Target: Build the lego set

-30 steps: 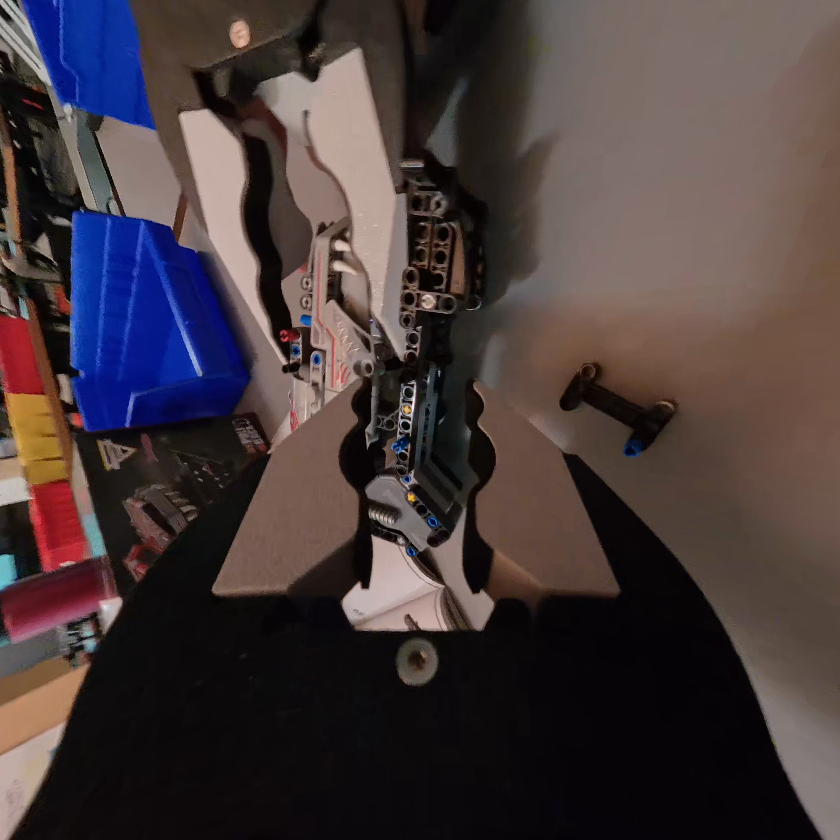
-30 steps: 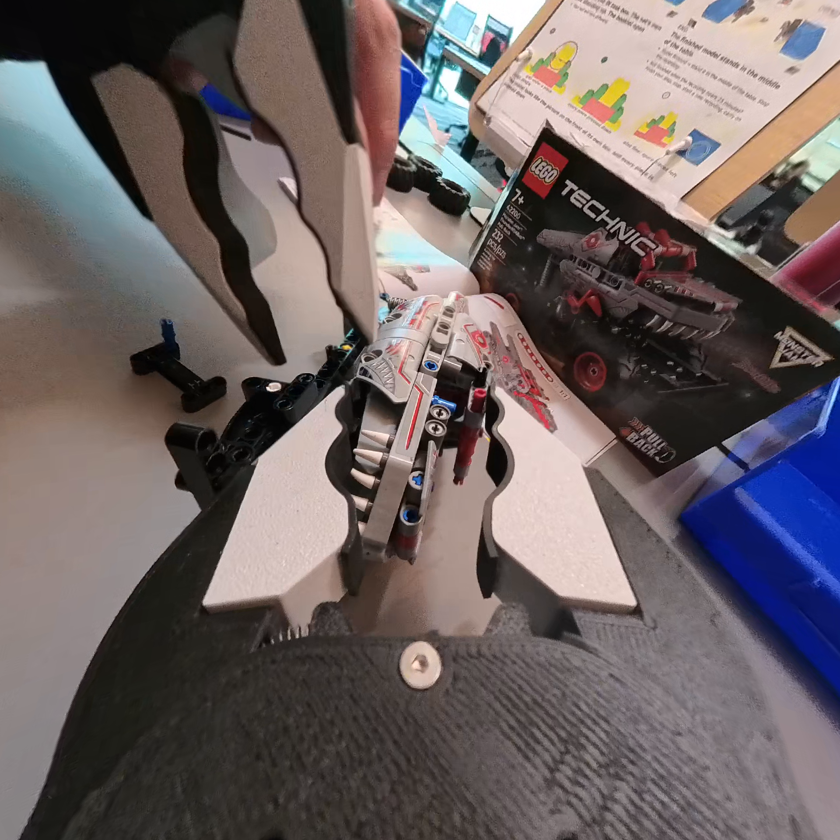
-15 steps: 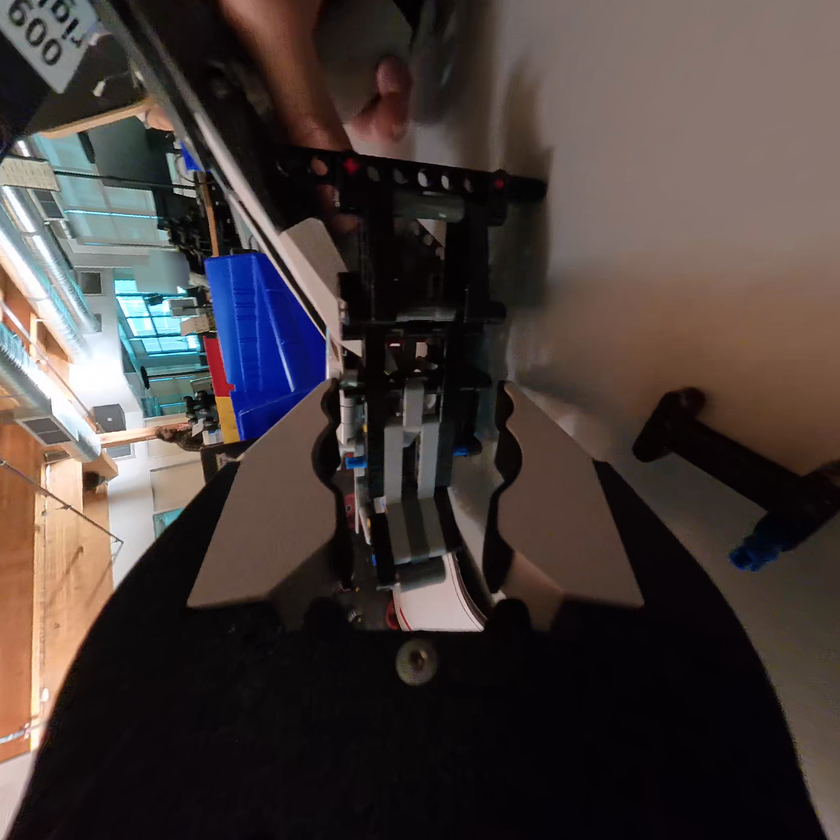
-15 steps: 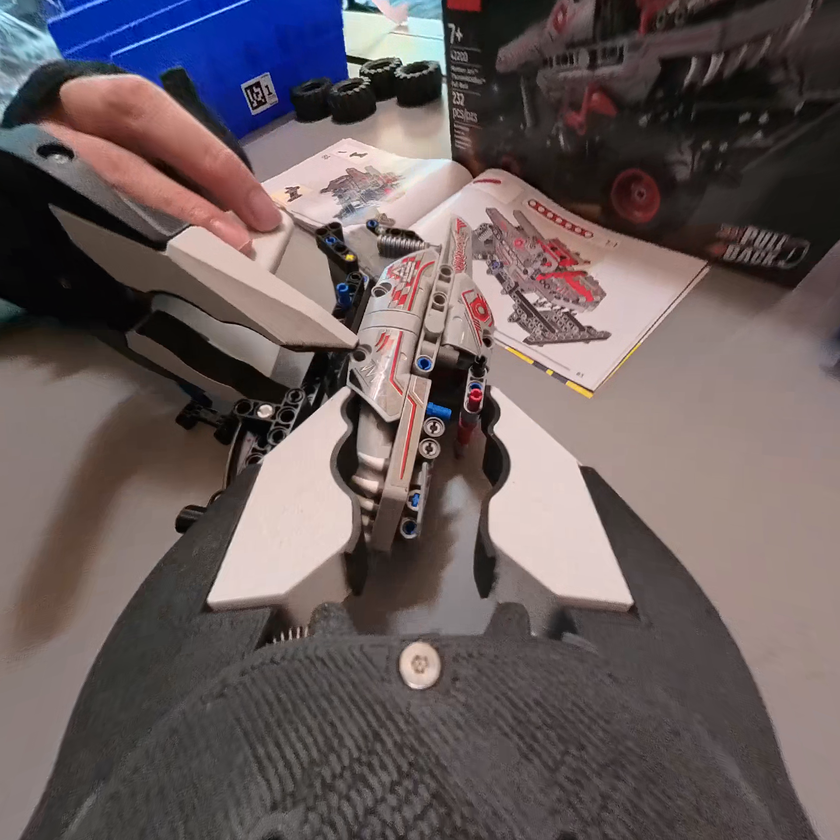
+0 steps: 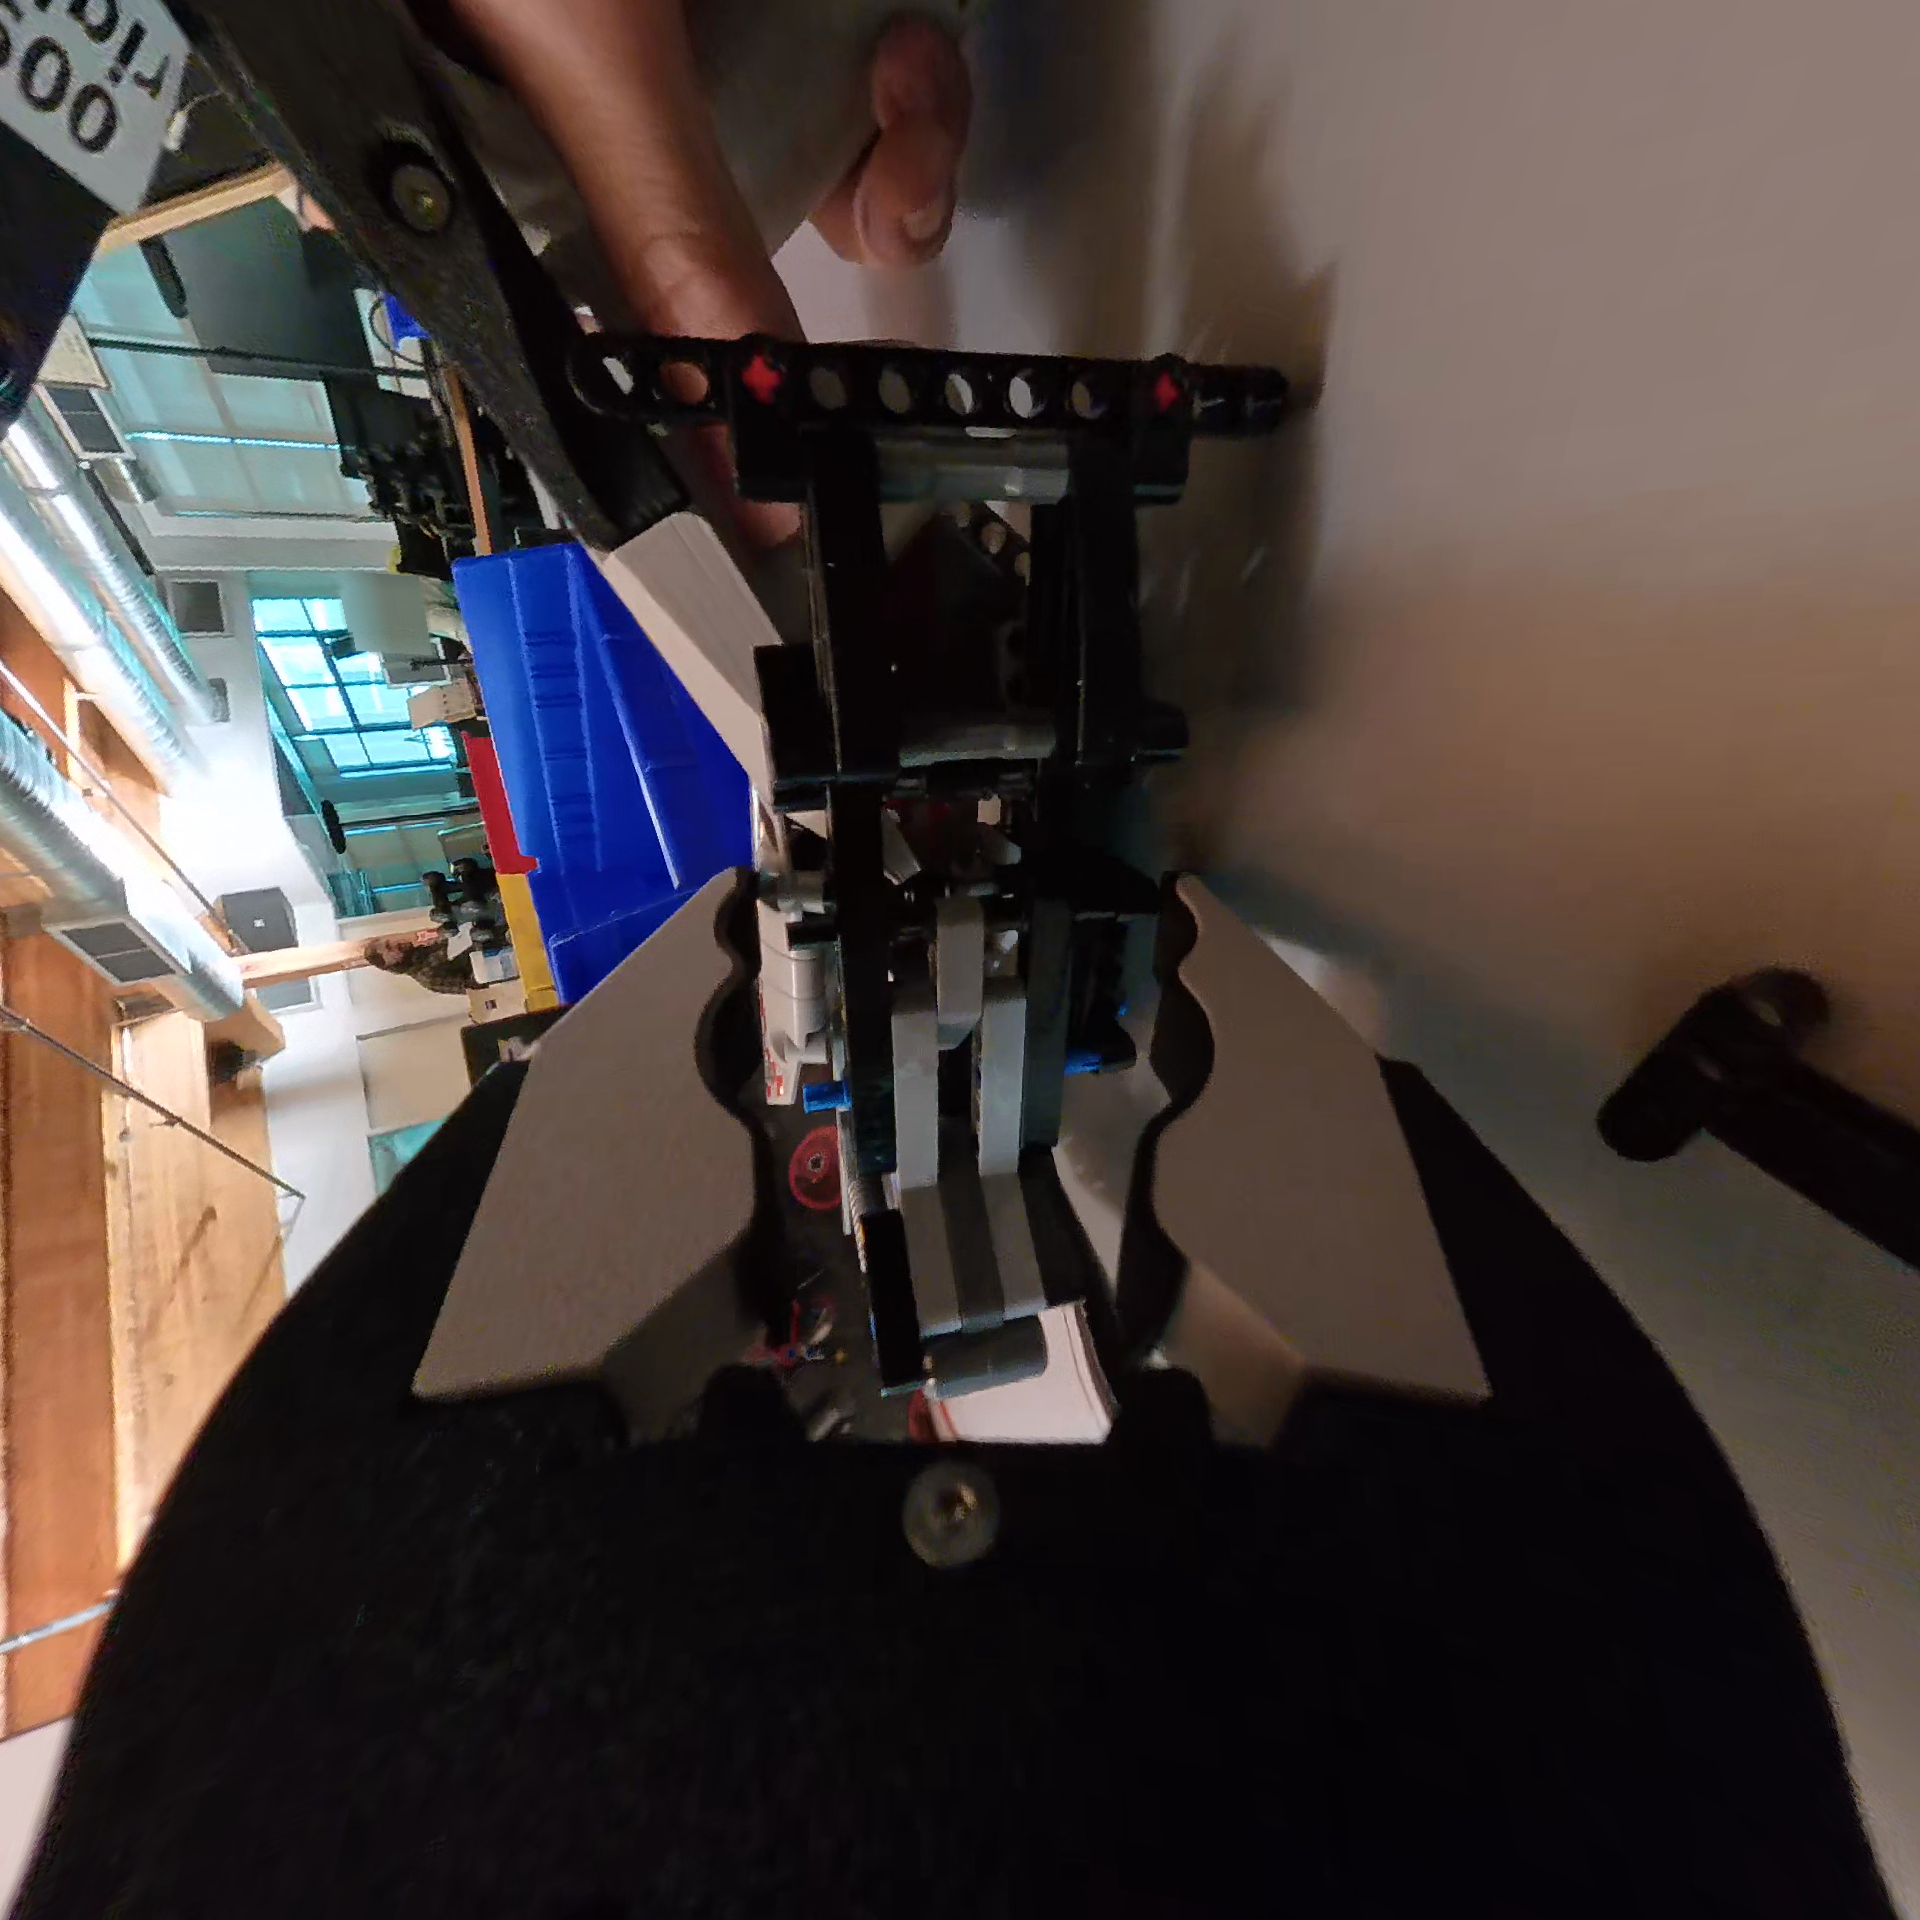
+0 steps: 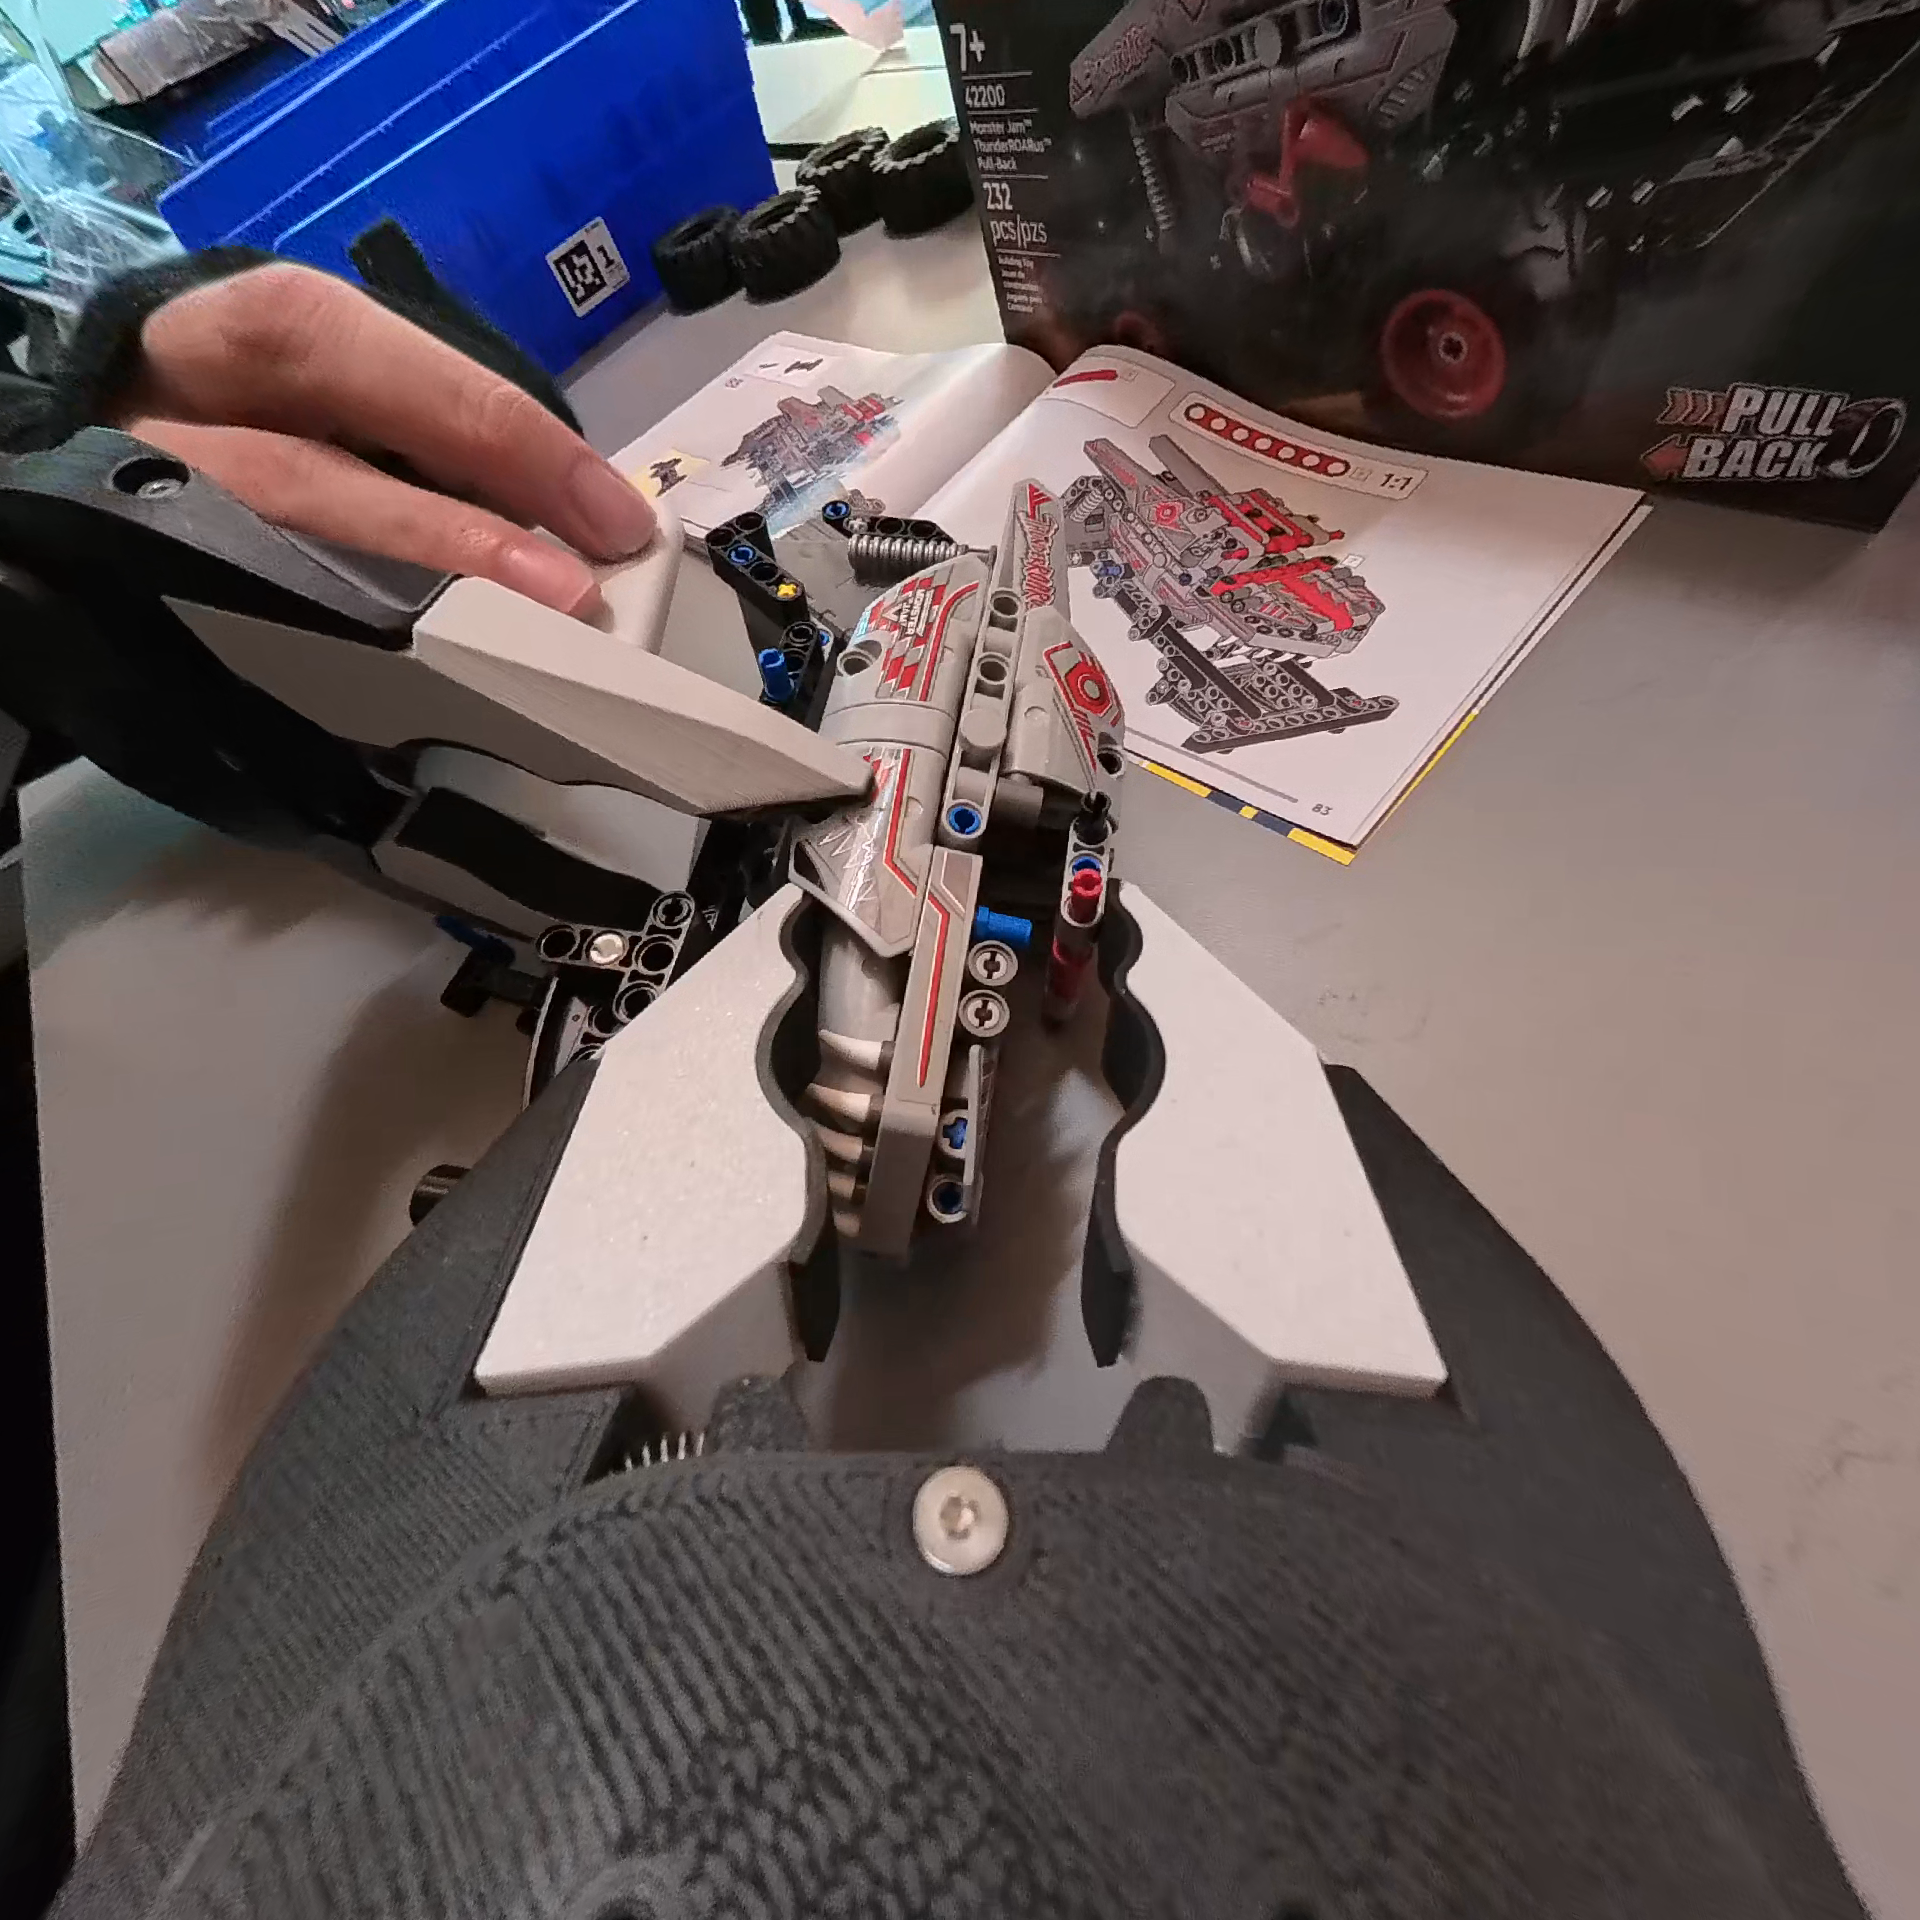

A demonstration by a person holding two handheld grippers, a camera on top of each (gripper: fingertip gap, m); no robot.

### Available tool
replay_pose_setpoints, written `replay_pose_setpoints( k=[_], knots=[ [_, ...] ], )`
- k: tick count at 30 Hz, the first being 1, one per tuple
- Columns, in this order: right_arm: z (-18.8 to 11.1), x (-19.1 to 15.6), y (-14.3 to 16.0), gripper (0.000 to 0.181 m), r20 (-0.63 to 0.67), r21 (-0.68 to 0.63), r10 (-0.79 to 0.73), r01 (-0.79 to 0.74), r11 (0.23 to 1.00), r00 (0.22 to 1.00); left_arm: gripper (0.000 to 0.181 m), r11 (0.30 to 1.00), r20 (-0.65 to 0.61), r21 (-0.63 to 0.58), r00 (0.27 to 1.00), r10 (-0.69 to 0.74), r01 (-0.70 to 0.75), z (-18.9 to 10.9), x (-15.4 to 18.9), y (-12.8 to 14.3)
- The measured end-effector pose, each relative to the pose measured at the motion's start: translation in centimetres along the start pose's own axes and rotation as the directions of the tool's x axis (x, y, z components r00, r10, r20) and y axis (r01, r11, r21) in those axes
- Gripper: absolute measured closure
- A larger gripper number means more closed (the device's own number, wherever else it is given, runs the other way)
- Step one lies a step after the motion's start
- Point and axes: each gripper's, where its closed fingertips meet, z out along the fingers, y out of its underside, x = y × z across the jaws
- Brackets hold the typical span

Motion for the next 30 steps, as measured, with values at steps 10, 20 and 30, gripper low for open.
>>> replay_pose_setpoints(
  k=[10, 20, 30],
  knots=[
    [0.1, 0.0, 0.1, 0.129, -0.008, -0.005, -0.014, 0.014, 1.0, 1.0, 0.109, 0.998, 0.046, 0.059, 0.999, -0.019, 0.017, -0.3, 0.0, -0.2],
    [0.1, 0.0, 0.1, 0.129, -0.004, -0.006, -0.009, 0.009, 1.0, 1.0, 0.114, 0.996, 0.036, 0.092, 0.999, -0.012, 0.009, -0.8, 0.2, -0.1],
    [0.2, -0.1, 0.1, 0.129, 0.021, -0.007, 0.014, -0.014, 1.0, 1.0, 0.126, 0.98, -0.119, 0.156, 0.988, -0.101, 0.12, -1.9, -0.1, -0.2]
  ],
)
